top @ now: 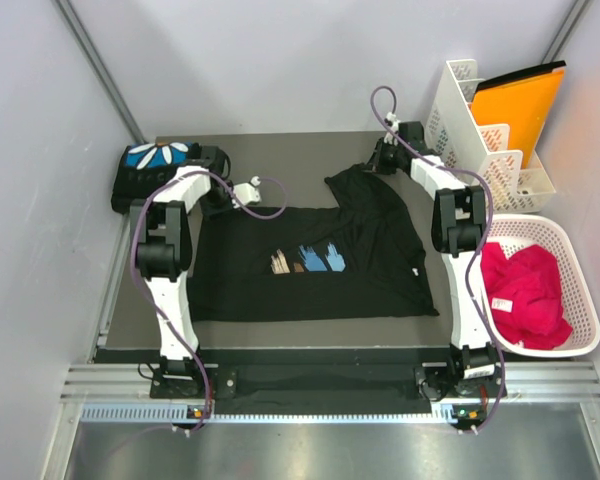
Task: Fold and stack the t-shirts
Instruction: Fold the tshirt
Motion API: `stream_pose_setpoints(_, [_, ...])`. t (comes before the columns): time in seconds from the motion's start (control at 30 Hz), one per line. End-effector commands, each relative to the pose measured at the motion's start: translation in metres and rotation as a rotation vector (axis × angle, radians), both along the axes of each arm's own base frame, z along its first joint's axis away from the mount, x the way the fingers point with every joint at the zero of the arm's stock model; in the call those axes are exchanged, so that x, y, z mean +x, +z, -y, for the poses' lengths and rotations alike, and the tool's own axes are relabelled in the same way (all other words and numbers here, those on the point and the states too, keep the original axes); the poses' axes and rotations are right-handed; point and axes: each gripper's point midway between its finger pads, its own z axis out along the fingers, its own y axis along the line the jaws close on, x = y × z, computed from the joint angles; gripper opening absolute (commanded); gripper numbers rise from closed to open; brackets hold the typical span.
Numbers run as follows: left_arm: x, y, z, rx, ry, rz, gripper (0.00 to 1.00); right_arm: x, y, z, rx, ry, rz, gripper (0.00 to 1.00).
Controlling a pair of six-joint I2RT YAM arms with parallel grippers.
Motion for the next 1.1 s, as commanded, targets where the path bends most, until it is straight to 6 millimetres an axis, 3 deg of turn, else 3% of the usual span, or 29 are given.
stream_pose_setpoints(0.0, [0.017,0.011,-0.009,0.006,-0.018,0.072,0.27,-0.012,0.016,0.003,-0.062,0.029,0.001,0.00])
stream_pose_setpoints(0.23, [0.032,0.004,-0.013,-0.005,-0.014,0.091,0.27,-0.012,0.031,0.003,-0.082,0.054,0.039,0.00])
stream_pose_setpoints(0.5, [0.024,-0.017,-0.008,-0.022,-0.057,0.022,0.28,-0.013,0.045,0.006,-0.117,0.072,0.078,0.00])
stream_pose_setpoints(0.6, [0.023,-0.023,-0.007,-0.030,-0.061,0.003,0.22,-0.013,0.051,0.007,-0.128,0.079,0.094,0.00])
stream_pose_setpoints(0.63, [0.022,-0.023,-0.006,-0.035,-0.062,-0.002,0.03,-0.012,0.053,0.007,-0.134,0.082,0.103,0.00])
stream_pose_setpoints(0.73, [0.021,-0.025,-0.006,-0.038,-0.055,-0.017,0.00,-0.012,0.060,0.009,-0.148,0.093,0.124,0.00])
stream_pose_setpoints(0.93, [0.028,-0.017,-0.006,-0.054,0.002,0.029,0.00,-0.006,0.089,0.010,-0.197,0.148,0.221,0.00])
stream_pose_setpoints(1.07, [0.039,0.000,-0.008,-0.056,0.037,0.113,0.00,-0.001,0.127,0.013,-0.252,0.191,0.335,0.00])
